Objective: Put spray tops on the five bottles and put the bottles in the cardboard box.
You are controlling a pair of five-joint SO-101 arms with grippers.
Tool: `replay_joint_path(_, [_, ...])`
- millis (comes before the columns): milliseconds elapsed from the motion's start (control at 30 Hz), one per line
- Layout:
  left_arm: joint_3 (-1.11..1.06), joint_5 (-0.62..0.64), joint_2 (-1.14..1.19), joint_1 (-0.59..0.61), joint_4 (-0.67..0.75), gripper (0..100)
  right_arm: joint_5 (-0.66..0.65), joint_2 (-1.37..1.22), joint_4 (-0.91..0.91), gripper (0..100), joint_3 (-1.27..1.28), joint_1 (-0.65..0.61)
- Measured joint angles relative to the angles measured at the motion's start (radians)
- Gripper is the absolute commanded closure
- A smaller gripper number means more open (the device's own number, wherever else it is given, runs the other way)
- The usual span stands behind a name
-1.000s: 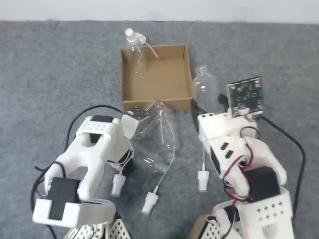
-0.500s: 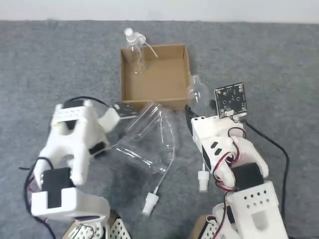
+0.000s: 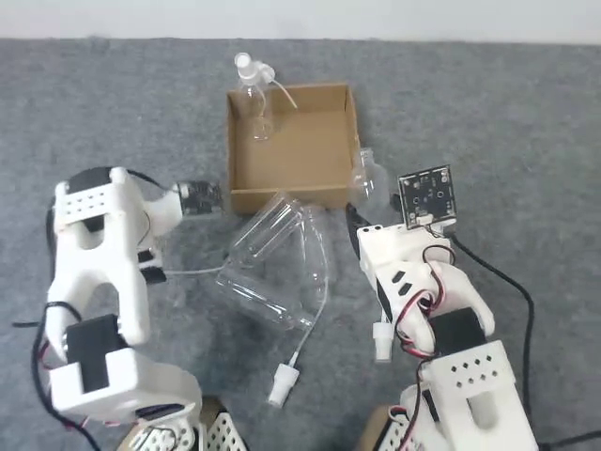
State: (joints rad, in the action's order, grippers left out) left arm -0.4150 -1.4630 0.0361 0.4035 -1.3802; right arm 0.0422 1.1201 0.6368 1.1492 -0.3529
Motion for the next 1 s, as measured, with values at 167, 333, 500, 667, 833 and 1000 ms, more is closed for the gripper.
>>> replay_joint_path(167, [0.057,0.261,0.0,0.009,0.031,79,0.0,0.0,-0.002,99.2,0.0,0.0])
replay_joint_path(333, [0.11,0.525,0.0,0.012,-0.038,79,0.0,0.0,-0.002,99.2,0.009,0.0])
replay_joint_path(500, [0.164,0.818,0.0,0.077,-0.066,79,0.0,0.0,-0.002,99.2,0.012,0.002])
replay_joint_path(667, [0.172,1.128,0.0,0.155,-0.075,79,0.0,0.0,-0.002,99.2,0.012,0.002])
replay_joint_path(833, [0.172,1.356,0.0,0.221,-0.075,79,0.0,0.0,-0.002,99.2,0.012,0.0])
replay_joint_path(1000, [0.167,1.579,0.0,0.259,-0.075,79,0.0,0.0,-0.002,99.2,0.012,0.0])
